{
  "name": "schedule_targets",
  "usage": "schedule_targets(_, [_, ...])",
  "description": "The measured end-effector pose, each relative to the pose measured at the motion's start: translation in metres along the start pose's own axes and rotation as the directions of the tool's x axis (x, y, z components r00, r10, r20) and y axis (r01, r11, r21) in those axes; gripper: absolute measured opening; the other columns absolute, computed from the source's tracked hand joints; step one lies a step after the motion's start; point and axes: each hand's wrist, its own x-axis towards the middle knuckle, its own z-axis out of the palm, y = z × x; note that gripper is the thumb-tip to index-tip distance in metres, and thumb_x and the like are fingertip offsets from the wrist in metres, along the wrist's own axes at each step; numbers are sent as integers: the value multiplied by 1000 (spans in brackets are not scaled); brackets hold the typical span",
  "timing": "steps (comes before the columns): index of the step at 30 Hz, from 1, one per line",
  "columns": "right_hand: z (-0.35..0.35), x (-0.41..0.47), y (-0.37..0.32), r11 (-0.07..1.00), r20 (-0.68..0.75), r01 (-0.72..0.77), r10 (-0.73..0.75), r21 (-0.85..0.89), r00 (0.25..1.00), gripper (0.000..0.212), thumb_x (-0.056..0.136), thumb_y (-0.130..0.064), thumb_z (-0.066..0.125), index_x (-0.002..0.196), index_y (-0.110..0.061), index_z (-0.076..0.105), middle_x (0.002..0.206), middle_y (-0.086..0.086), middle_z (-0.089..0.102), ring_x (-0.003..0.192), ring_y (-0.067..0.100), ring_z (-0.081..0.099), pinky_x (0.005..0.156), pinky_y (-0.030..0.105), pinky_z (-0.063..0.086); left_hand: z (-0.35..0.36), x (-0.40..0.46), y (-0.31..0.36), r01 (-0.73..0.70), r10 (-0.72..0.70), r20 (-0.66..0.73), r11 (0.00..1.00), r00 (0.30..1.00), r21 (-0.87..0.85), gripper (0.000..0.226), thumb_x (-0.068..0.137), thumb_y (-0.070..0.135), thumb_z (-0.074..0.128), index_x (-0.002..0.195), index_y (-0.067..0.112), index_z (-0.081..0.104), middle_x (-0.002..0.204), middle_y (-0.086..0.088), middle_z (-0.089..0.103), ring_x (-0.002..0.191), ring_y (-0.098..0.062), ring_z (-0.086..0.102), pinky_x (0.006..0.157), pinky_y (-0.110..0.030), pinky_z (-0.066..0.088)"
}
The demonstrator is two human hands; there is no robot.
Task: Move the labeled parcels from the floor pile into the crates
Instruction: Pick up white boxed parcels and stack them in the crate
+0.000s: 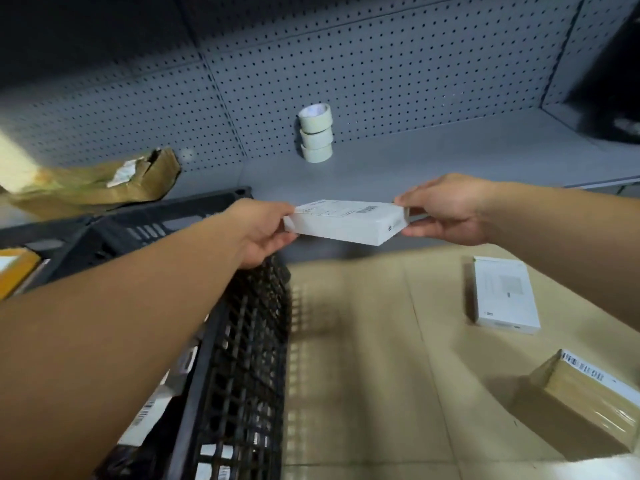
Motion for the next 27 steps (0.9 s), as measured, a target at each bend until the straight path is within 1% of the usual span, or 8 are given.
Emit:
schedule_targets(2, [14,-3,-6,999,-11,-23,23,-25,1000,15,99,-10,62,112,-2,65,106,13,75,79,22,78,63,35,65,-17,-1,11,-16,16,27,1000,1000,23,20,98,14,66,116,5,68,109,-13,73,82,-16,69,71,-24,62])
schedule_targets(7, [56,-7,-25,1000,0,4,-4,13,1000,19,99,-9,62,114,1,65,109,14,76,88,23,77,73,39,65,-70,-6,37,-44,37,66,993,997,105,14,92,12,70,105,6,68,108,-12,71,85,-19,67,72,-26,63])
schedule_targets(11, [100,-14,-36,990,42,42,-49,137,998,19,99,-4,60,116,4,63,102,16,77,76,20,78,59,32,64,-126,-9,39,-55,42,110,992,993,117,31,89,9,71,120,6,70,118,-12,73,93,-22,71,69,-27,62])
schedule_targets(13, [123,-19,-37,982,46,59,-69,180,997,18,99,0,58,116,6,61,100,18,76,73,21,78,56,29,62,-151,-10,33,-48,35,117,993,993,109,32,90,9,70,122,8,71,118,-12,73,90,-21,75,70,-27,61])
schedule_targets(16, [157,-26,-40,976,51,87,-99,198,994,22,97,3,59,119,7,59,108,20,74,88,27,77,68,33,65,-182,-8,19,-22,13,89,995,996,97,29,91,10,66,120,11,73,111,-10,77,75,-16,76,70,-26,62])
schedule_targets(22, [218,-36,-41,994,129,98,-104,52,986,24,97,-3,63,121,0,64,113,12,75,86,26,78,71,32,65,-237,-3,-4,21,-21,11,999,1000,47,32,95,20,69,124,7,66,129,-12,69,86,-16,74,69,-28,63])
schedule_targets(24, [240,-37,-39,994,124,107,-108,9,986,21,97,-4,63,119,-1,65,110,11,75,88,22,77,72,31,64,-254,-1,-10,42,-41,-25,997,999,72,37,93,21,72,126,8,64,127,-11,69,92,-16,75,71,-29,64])
schedule_targets(27, [270,-37,-34,993,142,105,-95,-59,985,11,98,-3,62,108,-5,67,105,11,75,88,17,75,70,29,64,-275,1,-20,68,-52,-80,977,995,204,28,89,21,76,114,10,68,111,-5,72,76,-13,76,62,-25,62])
